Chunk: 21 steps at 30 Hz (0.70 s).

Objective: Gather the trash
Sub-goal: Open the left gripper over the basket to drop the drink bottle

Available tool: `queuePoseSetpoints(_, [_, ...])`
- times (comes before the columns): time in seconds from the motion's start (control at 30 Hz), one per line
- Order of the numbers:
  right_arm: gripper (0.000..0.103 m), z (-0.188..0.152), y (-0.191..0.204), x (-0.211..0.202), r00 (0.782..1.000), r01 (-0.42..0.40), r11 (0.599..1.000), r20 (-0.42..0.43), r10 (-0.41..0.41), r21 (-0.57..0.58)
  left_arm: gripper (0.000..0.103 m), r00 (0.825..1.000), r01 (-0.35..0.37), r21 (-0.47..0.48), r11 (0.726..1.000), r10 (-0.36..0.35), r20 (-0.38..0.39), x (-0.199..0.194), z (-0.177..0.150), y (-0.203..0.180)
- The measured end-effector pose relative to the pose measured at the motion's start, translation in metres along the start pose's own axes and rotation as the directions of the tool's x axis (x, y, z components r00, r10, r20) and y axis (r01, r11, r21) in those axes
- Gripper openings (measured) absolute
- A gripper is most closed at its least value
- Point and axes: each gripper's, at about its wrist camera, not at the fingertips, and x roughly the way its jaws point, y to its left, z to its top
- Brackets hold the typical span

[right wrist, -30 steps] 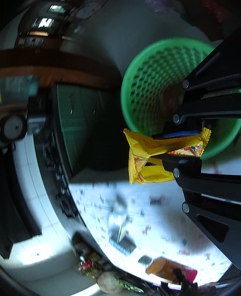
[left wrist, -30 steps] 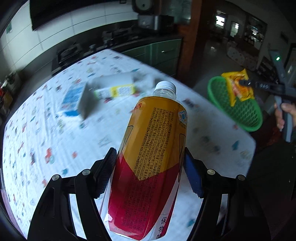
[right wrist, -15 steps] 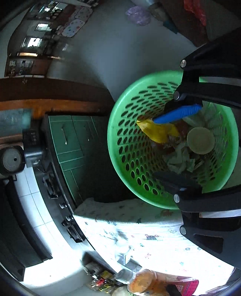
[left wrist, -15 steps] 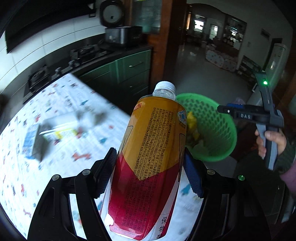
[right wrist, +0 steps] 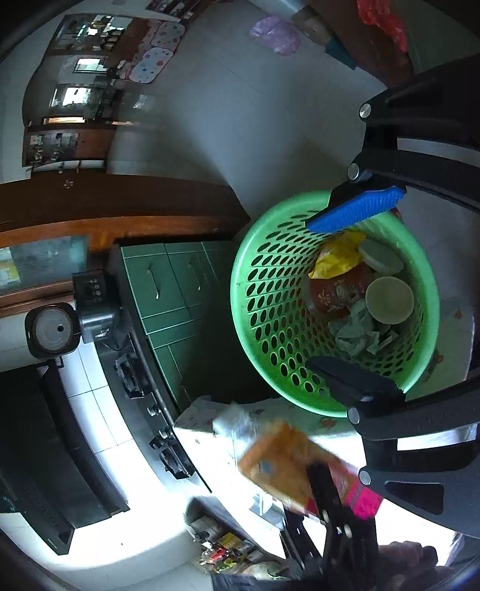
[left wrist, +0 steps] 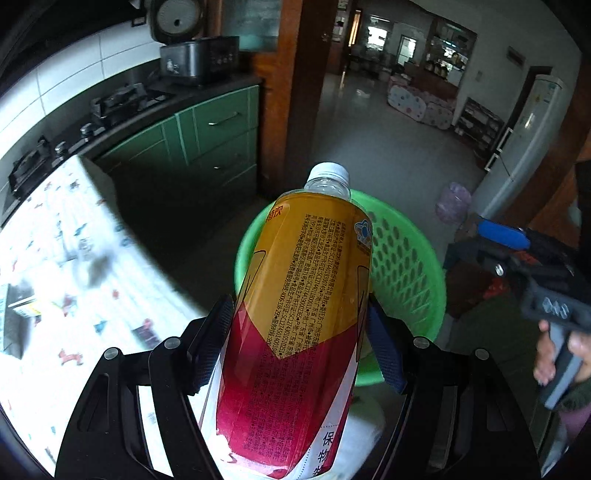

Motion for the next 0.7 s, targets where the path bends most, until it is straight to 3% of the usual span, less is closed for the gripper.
queuePoseSetpoints(0.37, [0.073,-0.013,-0.015,-0.020,1.000,0.014,1.000,0.026,-0.014,0.001,0.070,0.999,0.023,-0.042,0.999,-0.024,-0.023,0.034,0.007,-0.025])
queuePoseSetpoints(0.5, [0.073,-0.013,-0.017,-0.020,1.000,0.015,1.000,0.023,-0.015,0.006,0.079,0.999,0.031,-0.039,0.999,-0.031,-0.006,0.034,0.006,-0.030])
queuePoseSetpoints(0.7, [0.073,-0.015,-0.013,-0.023,1.000,-0.002,1.000,0.024,0.002,-0.001,0.081,1.000,0.002,-0.029,1.000,-0.001,0.010,0.021,-0.004,-0.030])
